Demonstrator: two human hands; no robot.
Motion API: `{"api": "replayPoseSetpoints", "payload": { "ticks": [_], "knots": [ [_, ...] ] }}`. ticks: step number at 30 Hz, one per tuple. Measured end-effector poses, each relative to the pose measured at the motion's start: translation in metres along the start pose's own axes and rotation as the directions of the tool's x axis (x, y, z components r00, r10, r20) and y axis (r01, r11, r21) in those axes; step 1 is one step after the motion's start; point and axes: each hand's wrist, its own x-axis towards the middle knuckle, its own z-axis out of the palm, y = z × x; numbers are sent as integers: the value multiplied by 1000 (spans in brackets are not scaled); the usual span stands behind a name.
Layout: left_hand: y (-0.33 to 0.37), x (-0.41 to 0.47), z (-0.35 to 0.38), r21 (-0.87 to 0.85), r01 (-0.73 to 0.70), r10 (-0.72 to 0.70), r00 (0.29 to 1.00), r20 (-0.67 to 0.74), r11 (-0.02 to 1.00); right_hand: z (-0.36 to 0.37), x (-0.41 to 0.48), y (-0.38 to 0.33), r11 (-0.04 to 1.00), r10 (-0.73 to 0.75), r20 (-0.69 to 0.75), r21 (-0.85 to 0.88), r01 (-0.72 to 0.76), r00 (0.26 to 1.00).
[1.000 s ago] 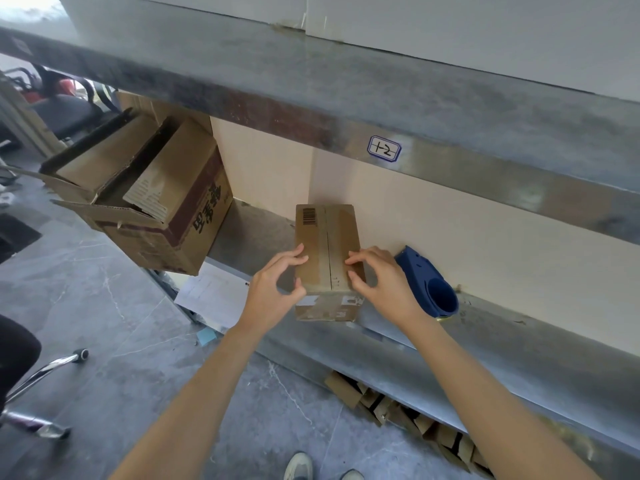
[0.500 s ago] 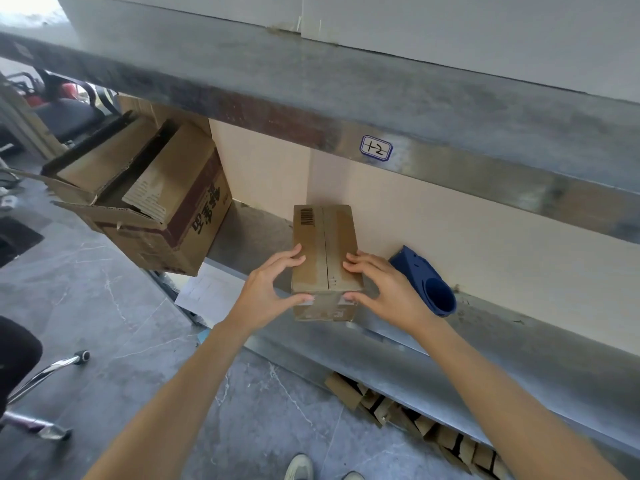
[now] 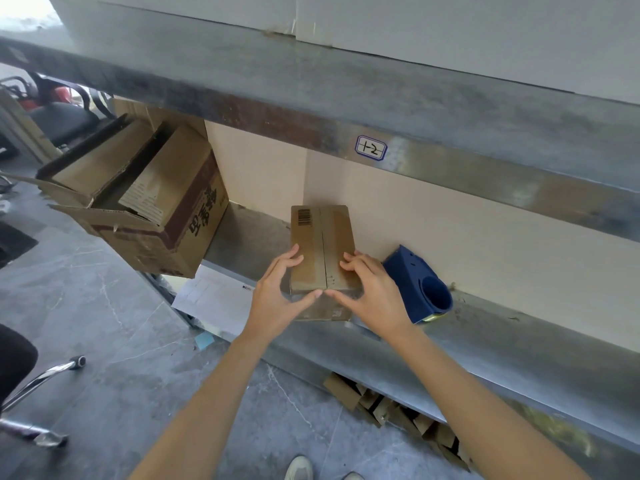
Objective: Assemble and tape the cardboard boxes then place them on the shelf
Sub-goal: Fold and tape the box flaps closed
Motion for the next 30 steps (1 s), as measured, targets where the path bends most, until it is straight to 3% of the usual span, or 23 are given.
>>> {"api": "replayPoseSetpoints", "payload": {
  "ticks": [8,14,26,30],
  "knots": [
    [-4,14,-23,99,-21,8,991,135,995,-10,8,12,998,30,102,49,-35,994],
    [-8,20,-38,133,-9,-30,957,290,991,-28,16,32,993,-12,377,116,-35,926],
    [-3,27,-45,198,-14,-61,928,368,980,-31,20,33,984,-7,409,165,-67,913],
    [-3,11,-36,195,-53,-11,950,313,979,-37,21,34,981,5,429,174,-88,903]
  ]
}}
